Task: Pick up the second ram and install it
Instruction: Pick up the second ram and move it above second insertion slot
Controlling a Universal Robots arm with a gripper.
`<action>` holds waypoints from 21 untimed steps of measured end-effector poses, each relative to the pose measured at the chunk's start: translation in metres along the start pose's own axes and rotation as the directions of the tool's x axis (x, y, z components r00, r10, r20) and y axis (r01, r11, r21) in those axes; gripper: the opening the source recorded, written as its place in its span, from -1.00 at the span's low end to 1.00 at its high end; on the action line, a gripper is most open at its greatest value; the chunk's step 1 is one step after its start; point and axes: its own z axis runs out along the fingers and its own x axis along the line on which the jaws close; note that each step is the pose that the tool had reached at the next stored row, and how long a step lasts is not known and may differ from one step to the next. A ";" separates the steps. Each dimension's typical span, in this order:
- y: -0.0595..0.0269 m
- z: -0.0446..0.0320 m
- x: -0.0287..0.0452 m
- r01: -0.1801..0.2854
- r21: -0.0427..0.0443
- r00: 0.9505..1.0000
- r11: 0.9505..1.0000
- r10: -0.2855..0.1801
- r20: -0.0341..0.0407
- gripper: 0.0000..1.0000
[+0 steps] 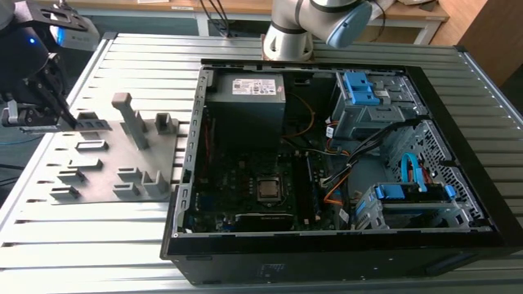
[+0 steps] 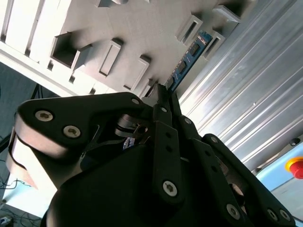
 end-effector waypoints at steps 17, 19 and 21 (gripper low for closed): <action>0.0005 -0.0126 -0.0012 0.000 0.000 1.000 1.000 0.000 0.005 -0.73; 0.0005 -0.0142 -0.0013 0.000 0.000 1.000 1.000 0.000 0.005 -0.73; 0.0006 -0.0159 -0.0014 0.000 0.000 1.000 1.000 0.000 0.006 -0.73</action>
